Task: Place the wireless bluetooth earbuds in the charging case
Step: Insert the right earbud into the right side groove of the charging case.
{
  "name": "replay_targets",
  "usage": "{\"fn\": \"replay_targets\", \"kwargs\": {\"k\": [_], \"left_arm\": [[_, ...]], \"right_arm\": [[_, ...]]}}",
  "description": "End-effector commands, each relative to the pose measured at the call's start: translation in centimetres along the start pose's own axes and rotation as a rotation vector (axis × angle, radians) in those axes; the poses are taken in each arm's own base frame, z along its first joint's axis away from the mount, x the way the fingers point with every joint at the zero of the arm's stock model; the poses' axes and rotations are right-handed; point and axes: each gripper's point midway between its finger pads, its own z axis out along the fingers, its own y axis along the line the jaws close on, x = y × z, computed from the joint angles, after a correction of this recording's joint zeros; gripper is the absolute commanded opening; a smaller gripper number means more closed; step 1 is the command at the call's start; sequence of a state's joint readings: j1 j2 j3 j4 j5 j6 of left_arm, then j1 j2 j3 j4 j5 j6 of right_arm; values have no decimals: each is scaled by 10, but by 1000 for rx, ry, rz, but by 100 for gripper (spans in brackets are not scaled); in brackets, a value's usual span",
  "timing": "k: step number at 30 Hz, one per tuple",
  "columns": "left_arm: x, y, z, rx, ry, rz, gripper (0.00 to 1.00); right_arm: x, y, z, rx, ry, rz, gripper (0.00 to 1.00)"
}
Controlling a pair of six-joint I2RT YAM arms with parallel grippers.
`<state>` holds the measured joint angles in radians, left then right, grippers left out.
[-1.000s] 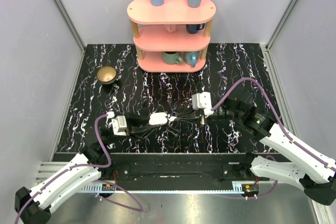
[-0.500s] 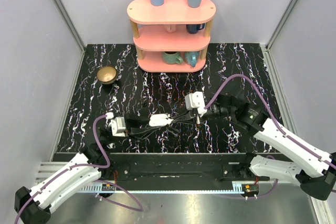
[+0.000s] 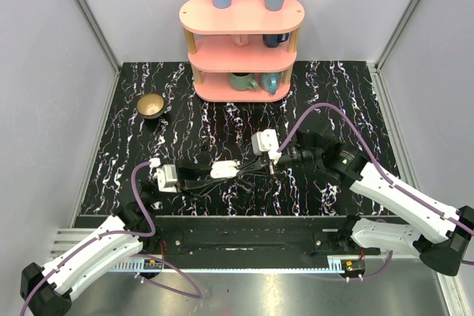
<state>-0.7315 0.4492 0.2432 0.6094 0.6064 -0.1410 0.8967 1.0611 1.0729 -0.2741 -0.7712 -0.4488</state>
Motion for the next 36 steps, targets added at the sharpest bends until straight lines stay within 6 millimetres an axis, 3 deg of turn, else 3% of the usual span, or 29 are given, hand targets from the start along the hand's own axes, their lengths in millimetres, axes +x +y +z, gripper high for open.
{"fn": "replay_targets", "kwargs": {"k": [1, 15, 36], "left_arm": [[-35, -5, 6, 36, -90, 57, 0], [-33, -5, 7, 40, -78, 49, 0], [-42, 8, 2, -54, -127, 84, 0]], "right_arm": [[-23, -9, 3, 20, -49, -75, 0], [-24, -18, 8, 51, -51, -99, 0], [24, -11, 22, 32, 155, 0, 0]]}}
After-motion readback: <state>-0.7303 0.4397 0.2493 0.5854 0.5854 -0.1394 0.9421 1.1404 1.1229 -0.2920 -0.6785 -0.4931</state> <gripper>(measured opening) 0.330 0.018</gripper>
